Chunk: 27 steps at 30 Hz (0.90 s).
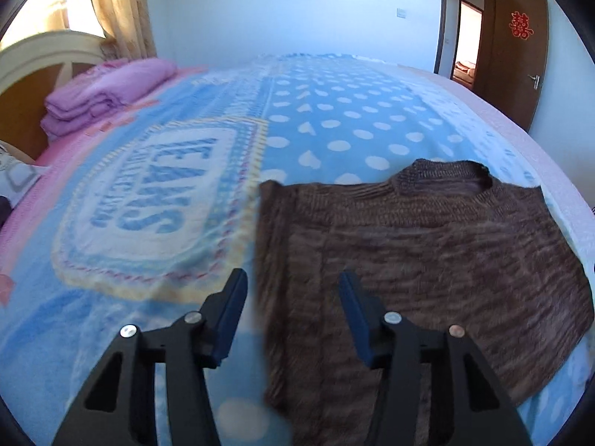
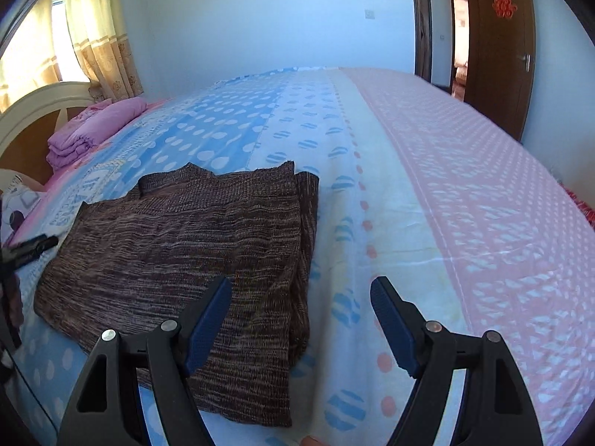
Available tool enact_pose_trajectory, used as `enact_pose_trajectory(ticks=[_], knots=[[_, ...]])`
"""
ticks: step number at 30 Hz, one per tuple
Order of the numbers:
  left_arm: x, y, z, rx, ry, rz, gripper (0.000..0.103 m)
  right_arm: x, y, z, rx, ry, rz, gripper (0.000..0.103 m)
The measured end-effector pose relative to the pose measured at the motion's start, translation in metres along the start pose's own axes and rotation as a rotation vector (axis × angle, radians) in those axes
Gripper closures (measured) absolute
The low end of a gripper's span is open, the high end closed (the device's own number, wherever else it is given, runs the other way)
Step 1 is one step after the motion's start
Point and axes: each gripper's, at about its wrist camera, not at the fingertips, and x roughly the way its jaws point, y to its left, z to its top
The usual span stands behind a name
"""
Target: Fold small clothes
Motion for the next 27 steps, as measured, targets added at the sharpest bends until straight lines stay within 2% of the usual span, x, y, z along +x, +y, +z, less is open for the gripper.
enact_pose_trajectory(ticks=[3,4,5,6,8,10,12,15,18,20,23,25,26,27], knots=[[0.024,-0.015,0.012,0.036,0.040,-0.002,0.052,0.001,-0.003,-0.007,0.026,-0.019,0.000,0.025],[0.031,-0.018,0.013,0.046,0.055,0.011,0.059,0.002,-0.003,-0.010,0.027,-0.030,-0.004,0.025],[0.036,-0.019,0.013,0.047,0.072,0.011,0.084,0.004,-0.003,-0.013,0.024,-0.038,-0.008,0.025],[0.042,-0.019,0.014,0.043,0.090,-0.010,0.092,0.004,-0.003,-0.015,0.022,-0.040,-0.012,0.025],[0.038,-0.019,0.012,0.048,0.063,-0.002,0.097,0.005,-0.009,-0.017,0.048,-0.042,0.003,0.025],[0.030,-0.017,0.007,0.046,0.028,0.022,0.097,0.002,-0.017,-0.017,0.083,-0.057,0.011,0.025],[0.023,-0.008,0.000,0.000,0.000,0.037,0.097,0.003,-0.024,-0.019,0.118,-0.056,0.021,0.025],[0.025,0.000,-0.004,-0.038,0.003,0.045,0.097,0.009,-0.035,-0.019,0.169,-0.032,0.023,0.025],[0.028,0.000,-0.003,-0.052,0.008,0.055,0.096,0.006,-0.034,-0.017,0.163,-0.047,0.009,0.025],[0.031,-0.006,-0.004,-0.029,0.011,0.079,0.096,0.001,-0.023,-0.007,0.116,-0.063,0.011,0.025],[0.030,-0.014,-0.005,0.007,0.002,0.138,0.091,0.003,0.013,0.017,0.000,-0.056,0.055,0.030],[0.026,-0.014,-0.006,0.006,-0.017,0.162,0.077,0.012,0.044,0.029,-0.068,-0.019,0.122,0.033],[0.021,-0.010,-0.007,-0.019,-0.033,0.167,0.057,0.019,0.063,0.034,-0.102,0.013,0.174,0.037],[0.013,-0.003,-0.009,-0.068,-0.061,0.162,0.037,0.025,0.079,0.036,-0.128,0.038,0.216,0.047]])
